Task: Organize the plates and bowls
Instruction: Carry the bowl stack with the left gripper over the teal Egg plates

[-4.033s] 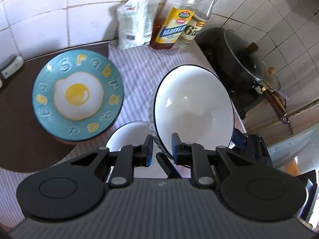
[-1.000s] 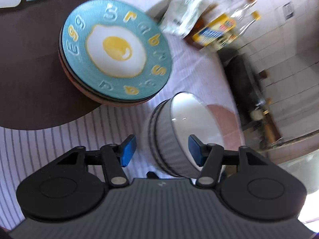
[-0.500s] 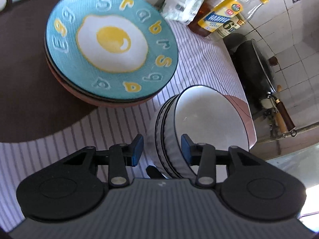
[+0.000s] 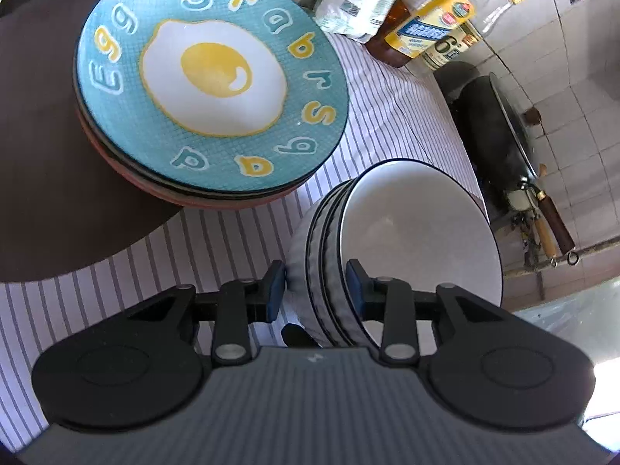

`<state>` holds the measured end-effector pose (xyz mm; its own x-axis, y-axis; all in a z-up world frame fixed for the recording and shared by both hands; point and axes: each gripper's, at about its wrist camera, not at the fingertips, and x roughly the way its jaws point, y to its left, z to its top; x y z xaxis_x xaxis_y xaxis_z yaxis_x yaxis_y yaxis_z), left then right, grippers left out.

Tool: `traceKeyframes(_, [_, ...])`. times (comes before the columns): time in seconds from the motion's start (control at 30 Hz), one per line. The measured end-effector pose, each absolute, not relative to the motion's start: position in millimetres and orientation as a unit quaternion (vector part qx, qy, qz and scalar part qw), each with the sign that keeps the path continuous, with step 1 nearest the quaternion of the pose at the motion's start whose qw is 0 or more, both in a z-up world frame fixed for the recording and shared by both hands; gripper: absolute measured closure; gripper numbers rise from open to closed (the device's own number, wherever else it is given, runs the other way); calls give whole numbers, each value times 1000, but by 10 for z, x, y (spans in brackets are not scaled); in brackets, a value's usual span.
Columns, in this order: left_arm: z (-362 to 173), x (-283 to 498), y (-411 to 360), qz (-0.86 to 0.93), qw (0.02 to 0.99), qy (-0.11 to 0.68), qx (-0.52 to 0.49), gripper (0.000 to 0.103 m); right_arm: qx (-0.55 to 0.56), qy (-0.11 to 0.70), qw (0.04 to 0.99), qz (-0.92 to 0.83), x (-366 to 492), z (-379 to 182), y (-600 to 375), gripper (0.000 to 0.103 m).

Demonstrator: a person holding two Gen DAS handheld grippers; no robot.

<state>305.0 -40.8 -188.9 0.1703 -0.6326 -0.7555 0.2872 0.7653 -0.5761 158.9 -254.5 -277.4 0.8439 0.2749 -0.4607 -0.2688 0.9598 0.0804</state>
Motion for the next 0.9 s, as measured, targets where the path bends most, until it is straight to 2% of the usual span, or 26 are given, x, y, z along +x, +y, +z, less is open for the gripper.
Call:
traceKeyframes(0.4, [-1772, 2986, -355, -317, 752, 558, -147, 71, -3, 234, 961, 146, 1498, -2728, -2532, 2])
traceKeyframes(0.9, [-915, 3213, -51, -326, 797, 487, -144, 71, -43, 157, 971, 174, 1761, -2043, -2331, 2])
